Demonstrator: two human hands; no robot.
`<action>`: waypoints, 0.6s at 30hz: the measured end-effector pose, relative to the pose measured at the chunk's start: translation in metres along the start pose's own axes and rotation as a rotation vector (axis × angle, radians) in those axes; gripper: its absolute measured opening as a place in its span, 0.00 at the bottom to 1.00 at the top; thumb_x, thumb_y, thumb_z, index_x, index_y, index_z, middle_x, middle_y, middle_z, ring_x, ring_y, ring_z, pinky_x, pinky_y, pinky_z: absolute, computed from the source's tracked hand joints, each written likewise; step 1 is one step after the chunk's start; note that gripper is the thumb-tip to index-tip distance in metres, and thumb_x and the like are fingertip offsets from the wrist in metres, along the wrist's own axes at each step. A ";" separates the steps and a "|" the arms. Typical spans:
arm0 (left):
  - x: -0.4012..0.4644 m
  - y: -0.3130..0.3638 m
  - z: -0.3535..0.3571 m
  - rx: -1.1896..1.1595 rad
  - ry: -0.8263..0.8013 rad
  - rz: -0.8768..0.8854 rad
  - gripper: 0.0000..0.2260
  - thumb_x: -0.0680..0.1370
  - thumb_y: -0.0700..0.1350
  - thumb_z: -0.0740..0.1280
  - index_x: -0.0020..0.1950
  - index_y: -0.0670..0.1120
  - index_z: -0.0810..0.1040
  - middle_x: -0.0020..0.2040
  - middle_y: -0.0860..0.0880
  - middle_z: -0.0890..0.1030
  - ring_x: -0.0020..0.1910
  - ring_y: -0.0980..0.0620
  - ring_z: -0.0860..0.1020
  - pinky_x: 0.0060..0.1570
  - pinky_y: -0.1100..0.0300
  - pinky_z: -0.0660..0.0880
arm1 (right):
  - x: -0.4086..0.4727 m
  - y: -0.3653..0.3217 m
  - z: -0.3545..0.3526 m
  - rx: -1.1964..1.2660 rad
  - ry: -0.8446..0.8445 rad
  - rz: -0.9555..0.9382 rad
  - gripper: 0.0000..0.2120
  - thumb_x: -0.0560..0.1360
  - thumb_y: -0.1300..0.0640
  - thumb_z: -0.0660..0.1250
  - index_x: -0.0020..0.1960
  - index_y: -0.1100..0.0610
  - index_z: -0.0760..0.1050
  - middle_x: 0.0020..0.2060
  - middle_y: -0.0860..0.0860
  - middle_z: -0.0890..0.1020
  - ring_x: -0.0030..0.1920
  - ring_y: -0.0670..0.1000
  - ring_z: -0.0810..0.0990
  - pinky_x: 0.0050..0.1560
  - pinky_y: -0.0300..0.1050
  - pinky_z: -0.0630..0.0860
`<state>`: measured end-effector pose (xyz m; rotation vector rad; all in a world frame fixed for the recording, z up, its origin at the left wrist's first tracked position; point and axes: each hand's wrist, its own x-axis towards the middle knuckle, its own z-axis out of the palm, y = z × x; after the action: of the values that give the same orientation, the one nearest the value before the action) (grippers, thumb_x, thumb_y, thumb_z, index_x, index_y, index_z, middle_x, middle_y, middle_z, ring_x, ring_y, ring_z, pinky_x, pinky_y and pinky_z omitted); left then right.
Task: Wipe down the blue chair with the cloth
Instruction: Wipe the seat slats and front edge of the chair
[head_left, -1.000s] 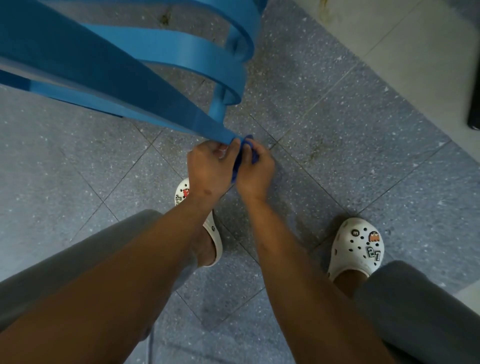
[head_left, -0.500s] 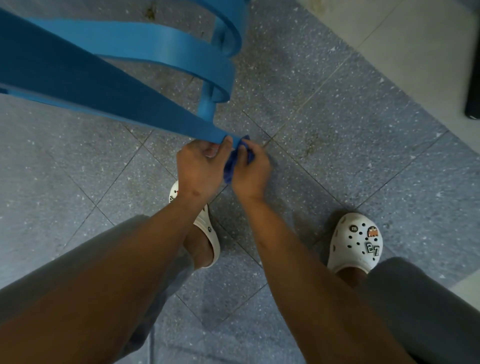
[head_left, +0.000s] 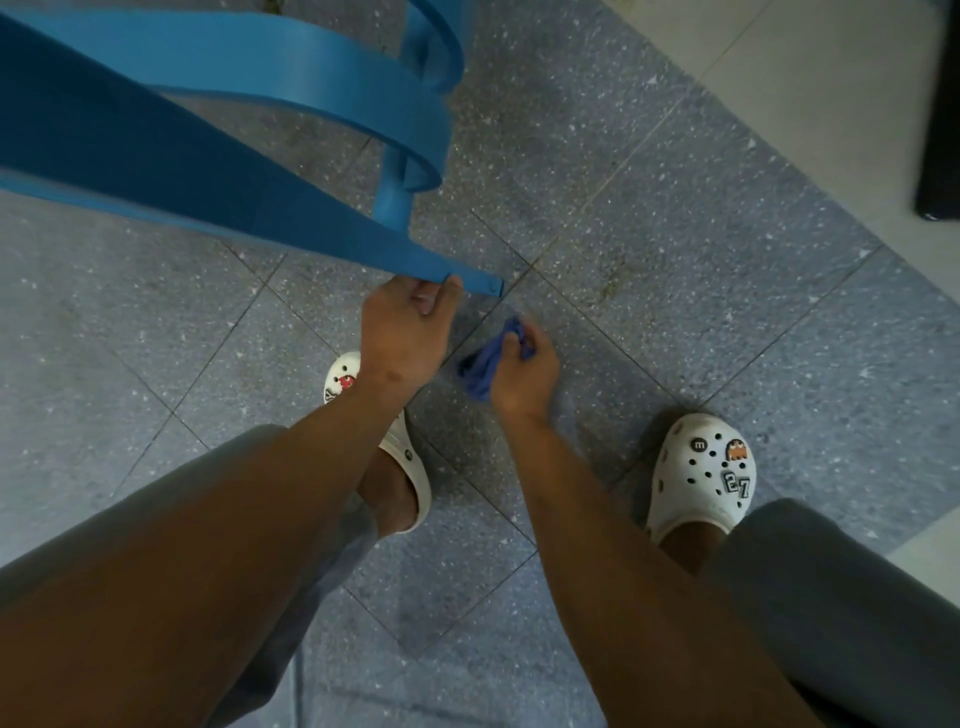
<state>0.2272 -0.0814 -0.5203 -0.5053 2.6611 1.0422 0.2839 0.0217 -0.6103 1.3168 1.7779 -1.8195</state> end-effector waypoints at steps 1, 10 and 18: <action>0.001 -0.001 0.002 0.012 -0.010 0.007 0.17 0.81 0.53 0.67 0.47 0.38 0.80 0.41 0.42 0.82 0.42 0.55 0.79 0.45 0.59 0.77 | 0.001 0.003 -0.008 0.001 -0.002 0.006 0.11 0.83 0.62 0.64 0.63 0.64 0.78 0.52 0.52 0.81 0.51 0.47 0.79 0.54 0.39 0.76; 0.016 -0.006 0.019 0.035 -0.028 -0.019 0.11 0.80 0.52 0.69 0.47 0.45 0.82 0.43 0.52 0.85 0.43 0.58 0.83 0.48 0.63 0.78 | 0.021 -0.034 0.023 -0.090 -0.164 -0.219 0.06 0.82 0.62 0.63 0.50 0.61 0.79 0.39 0.51 0.81 0.38 0.42 0.78 0.38 0.33 0.73; 0.019 -0.007 0.026 0.065 -0.006 0.006 0.11 0.80 0.50 0.70 0.51 0.42 0.83 0.46 0.48 0.86 0.48 0.52 0.83 0.49 0.65 0.74 | 0.066 -0.032 0.000 -0.332 -0.302 -0.245 0.09 0.81 0.61 0.67 0.58 0.63 0.80 0.46 0.51 0.80 0.45 0.46 0.77 0.40 0.24 0.68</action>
<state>0.2150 -0.0724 -0.5492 -0.4810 2.6832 0.9539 0.2245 0.0538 -0.6383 0.6880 2.0217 -1.6346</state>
